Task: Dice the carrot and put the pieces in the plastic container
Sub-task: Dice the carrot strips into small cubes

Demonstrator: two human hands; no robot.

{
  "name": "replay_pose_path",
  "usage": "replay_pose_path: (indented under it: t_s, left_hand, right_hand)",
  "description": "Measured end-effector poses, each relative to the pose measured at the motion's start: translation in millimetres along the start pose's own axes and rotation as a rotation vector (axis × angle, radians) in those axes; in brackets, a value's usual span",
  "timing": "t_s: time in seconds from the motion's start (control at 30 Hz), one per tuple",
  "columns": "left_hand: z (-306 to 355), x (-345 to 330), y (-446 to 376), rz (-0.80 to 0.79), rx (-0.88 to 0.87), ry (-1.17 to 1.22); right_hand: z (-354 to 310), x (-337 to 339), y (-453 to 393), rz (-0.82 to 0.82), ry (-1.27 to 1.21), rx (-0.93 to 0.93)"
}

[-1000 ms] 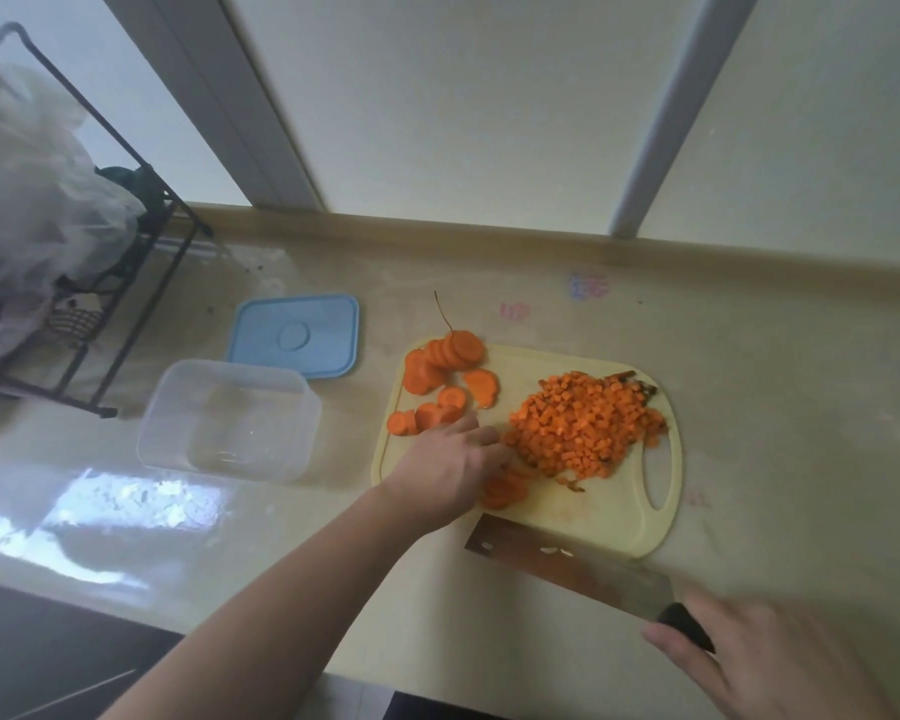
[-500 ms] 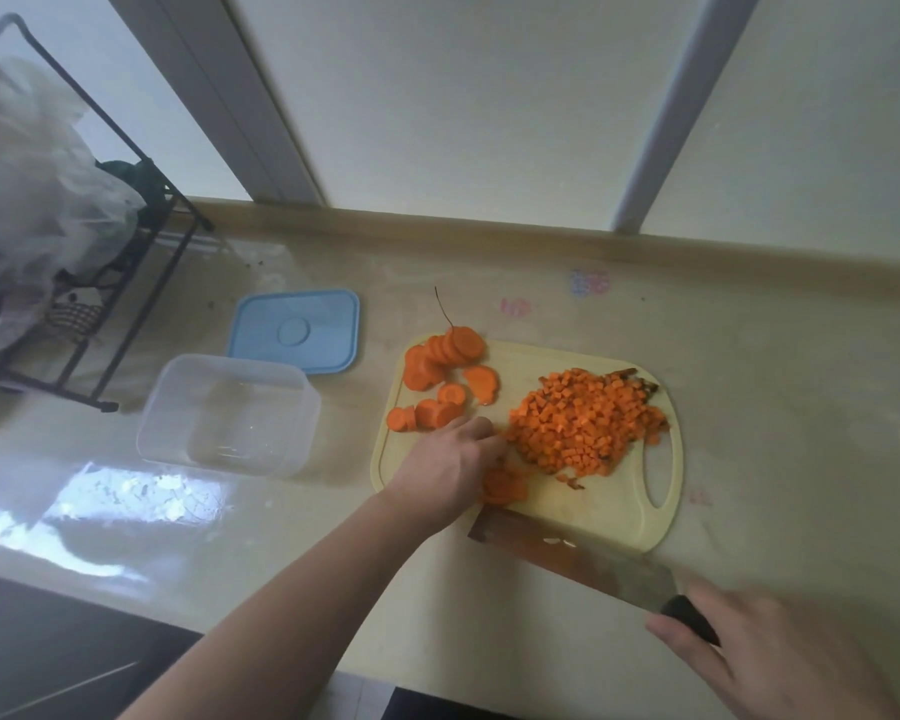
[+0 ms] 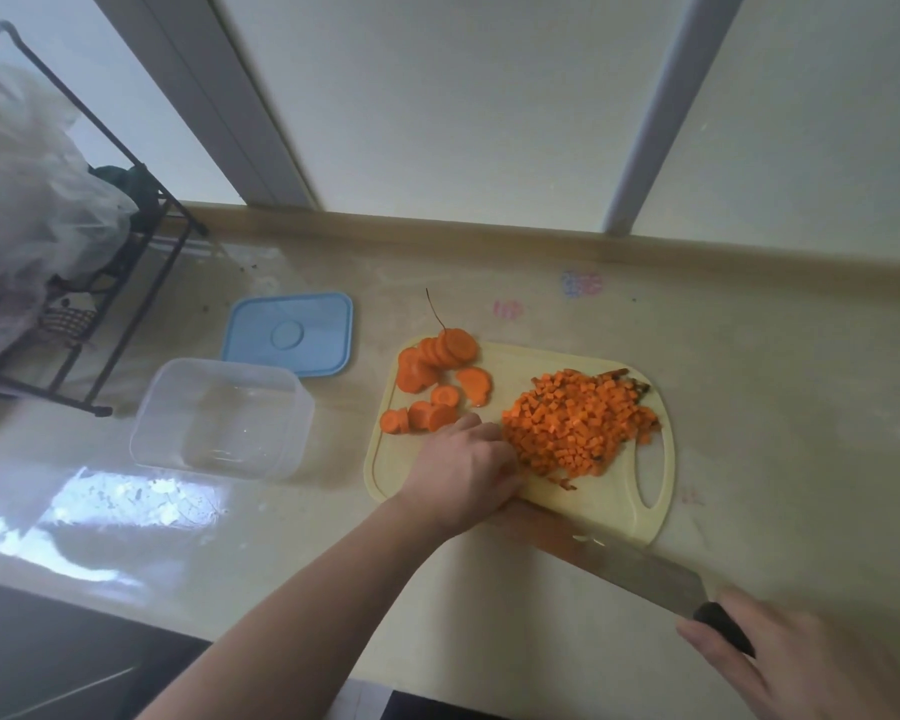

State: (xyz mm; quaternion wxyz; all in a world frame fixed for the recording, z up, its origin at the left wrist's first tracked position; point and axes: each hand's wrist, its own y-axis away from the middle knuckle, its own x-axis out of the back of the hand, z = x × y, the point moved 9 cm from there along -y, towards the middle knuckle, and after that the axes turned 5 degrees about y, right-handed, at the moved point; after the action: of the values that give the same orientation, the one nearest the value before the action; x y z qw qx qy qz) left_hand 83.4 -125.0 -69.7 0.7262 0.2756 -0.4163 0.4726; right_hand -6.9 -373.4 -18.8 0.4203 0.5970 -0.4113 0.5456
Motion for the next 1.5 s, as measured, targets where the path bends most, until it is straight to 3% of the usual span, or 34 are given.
replay_pose_path:
  t_s: [0.23, 0.5, 0.9, 1.0, 1.07, 1.27, 1.5]
  left_hand:
    - [14.4, -4.1, -6.1, -0.002, -0.077, -0.049]
    - [2.0, 8.3, -4.3, 0.014, -0.071, 0.039]
    - [3.5, 11.8, 7.8, -0.105, -0.167, -0.071]
    - [-5.5, 3.7, 19.2, -0.193, -0.122, -0.040]
    - [-9.9, -1.2, 25.9, -0.218, -0.104, -0.029]
    - [-7.3, 1.2, 37.1, -0.094, -0.004, 0.054]
    - [-7.5, -0.8, 56.9, 0.143, 0.237, 0.184]
  right_hand:
    - [18.5, -3.4, 9.9, -0.004, -0.066, -0.073]
    - [41.9, -26.9, 23.6, -0.145, -0.082, -0.168]
    - [43.3, -34.4, 28.2, -0.281, -0.166, -0.287]
    - [40.2, -30.6, 29.9, -0.214, -0.298, -0.382]
    - [31.7, -36.3, 28.8, -0.256, -0.459, -0.425]
    - [-27.0, -36.7, -0.9, -0.331, -0.688, -0.349]
    - [-50.8, -50.8, -23.7, -0.322, -0.645, -0.273]
